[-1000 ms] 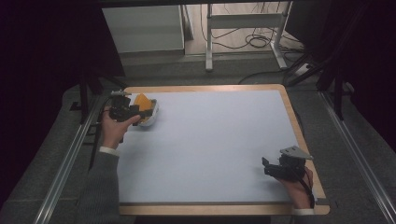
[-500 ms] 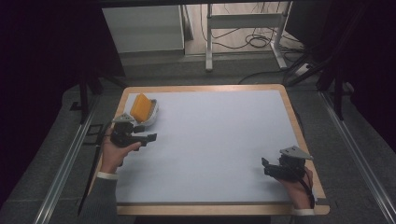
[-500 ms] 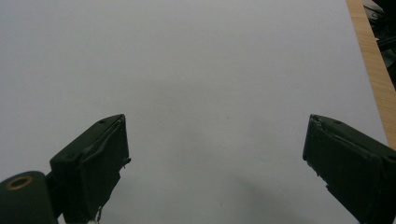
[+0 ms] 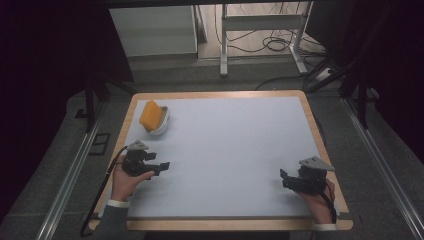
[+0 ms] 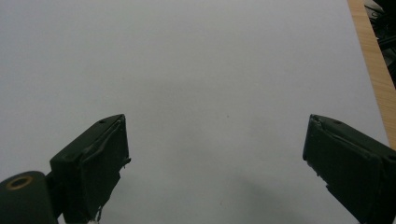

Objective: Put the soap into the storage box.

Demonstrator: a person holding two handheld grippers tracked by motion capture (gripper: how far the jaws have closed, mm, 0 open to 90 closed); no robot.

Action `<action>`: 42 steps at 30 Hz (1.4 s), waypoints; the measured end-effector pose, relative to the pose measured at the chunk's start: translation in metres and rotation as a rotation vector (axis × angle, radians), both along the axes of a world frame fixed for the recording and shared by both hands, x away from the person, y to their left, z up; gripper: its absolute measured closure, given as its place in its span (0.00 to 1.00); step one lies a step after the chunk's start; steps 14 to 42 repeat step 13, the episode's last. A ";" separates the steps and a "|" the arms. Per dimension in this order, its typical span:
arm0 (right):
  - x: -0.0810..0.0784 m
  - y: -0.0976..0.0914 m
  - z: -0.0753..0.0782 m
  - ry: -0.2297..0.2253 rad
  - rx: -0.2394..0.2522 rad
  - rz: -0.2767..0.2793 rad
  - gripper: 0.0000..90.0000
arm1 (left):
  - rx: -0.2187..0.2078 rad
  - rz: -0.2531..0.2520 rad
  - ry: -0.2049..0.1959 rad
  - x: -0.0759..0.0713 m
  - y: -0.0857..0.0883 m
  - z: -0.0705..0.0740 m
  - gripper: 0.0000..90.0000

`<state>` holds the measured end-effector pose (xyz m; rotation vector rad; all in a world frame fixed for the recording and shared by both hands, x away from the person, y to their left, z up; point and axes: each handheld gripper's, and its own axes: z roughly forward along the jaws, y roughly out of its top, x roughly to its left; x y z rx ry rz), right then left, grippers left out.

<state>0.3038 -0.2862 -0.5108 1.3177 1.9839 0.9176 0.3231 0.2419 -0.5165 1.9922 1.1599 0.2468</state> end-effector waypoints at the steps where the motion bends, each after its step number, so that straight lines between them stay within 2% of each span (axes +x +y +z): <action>1: 0.000 0.000 0.000 -0.001 0.000 0.002 0.08 | 0.005 0.006 -0.003 0.000 0.000 0.000 0.26; 12: -0.001 0.002 0.001 -0.006 -0.002 0.007 0.08 | 0.030 0.010 -0.005 -0.001 -0.001 -0.003 0.25; 42: -0.001 0.002 0.001 -0.007 -0.003 0.007 0.08 | 0.026 0.011 0.000 -0.002 -0.002 -0.003 0.25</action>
